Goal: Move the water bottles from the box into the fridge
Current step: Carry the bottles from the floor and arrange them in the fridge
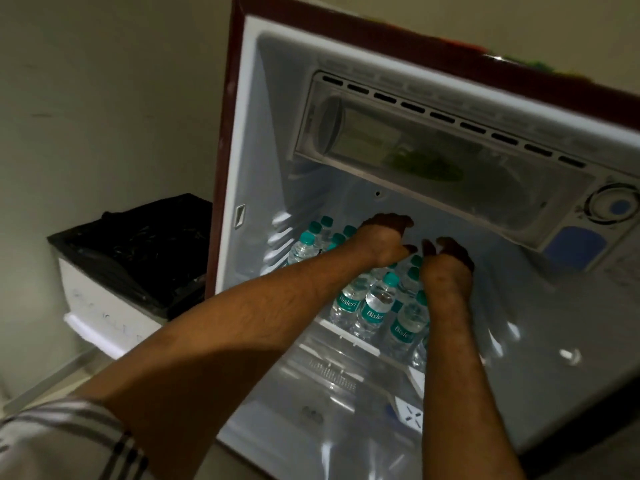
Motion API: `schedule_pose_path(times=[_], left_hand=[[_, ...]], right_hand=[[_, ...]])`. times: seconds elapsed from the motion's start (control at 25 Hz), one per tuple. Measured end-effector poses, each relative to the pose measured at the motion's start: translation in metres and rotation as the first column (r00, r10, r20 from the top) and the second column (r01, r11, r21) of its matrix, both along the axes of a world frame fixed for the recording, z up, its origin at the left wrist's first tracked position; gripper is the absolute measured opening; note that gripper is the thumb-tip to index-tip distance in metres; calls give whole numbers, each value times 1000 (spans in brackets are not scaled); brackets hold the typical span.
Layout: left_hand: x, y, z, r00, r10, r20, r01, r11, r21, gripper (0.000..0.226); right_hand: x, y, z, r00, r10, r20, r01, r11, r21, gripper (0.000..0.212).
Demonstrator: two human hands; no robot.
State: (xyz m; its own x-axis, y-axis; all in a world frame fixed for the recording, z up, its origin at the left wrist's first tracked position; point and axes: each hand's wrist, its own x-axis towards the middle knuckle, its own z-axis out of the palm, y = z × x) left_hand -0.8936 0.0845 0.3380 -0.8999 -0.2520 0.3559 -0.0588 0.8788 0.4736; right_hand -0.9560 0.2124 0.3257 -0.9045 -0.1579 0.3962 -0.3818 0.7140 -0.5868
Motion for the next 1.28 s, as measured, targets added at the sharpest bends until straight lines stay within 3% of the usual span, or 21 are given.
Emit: schedule_pose_path(times=[0.24, 0.4, 0.52, 0.72, 0.92, 1.04, 1.16, 1.28], left_hand=[[99, 1, -18, 981, 85, -172, -110, 984, -141, 58], [178, 1, -56, 961, 134, -242, -163, 981, -107, 56], [239, -3, -96, 950, 208, -231, -223, 974, -38, 55], [348, 1, -176, 909, 381, -168, -385, 923, 6, 53], [455, 15, -256, 830, 558, 7, -557, 827, 70, 62], [515, 23, -297, 753, 651, 96, -658, 741, 138, 55], [576, 38, -334, 642, 753, 144, -760, 598, 255, 47], [624, 60, -368, 534, 815, 224, -831, 456, 320, 47]], right_hand=[[86, -7, -26, 975, 123, -187, -150, 979, -135, 42], [145, -7, -63, 963, 210, -167, -233, 963, -132, 47], [191, -7, -97, 936, 295, -193, -328, 930, -169, 46], [280, -6, -167, 870, 486, -82, -492, 855, -165, 46], [368, -14, -232, 766, 642, -14, -637, 757, -145, 42], [410, -19, -273, 695, 719, 29, -715, 694, -88, 39], [446, -19, -316, 562, 813, 150, -822, 569, -4, 43], [482, -17, -355, 481, 822, 306, -864, 504, 5, 44]])
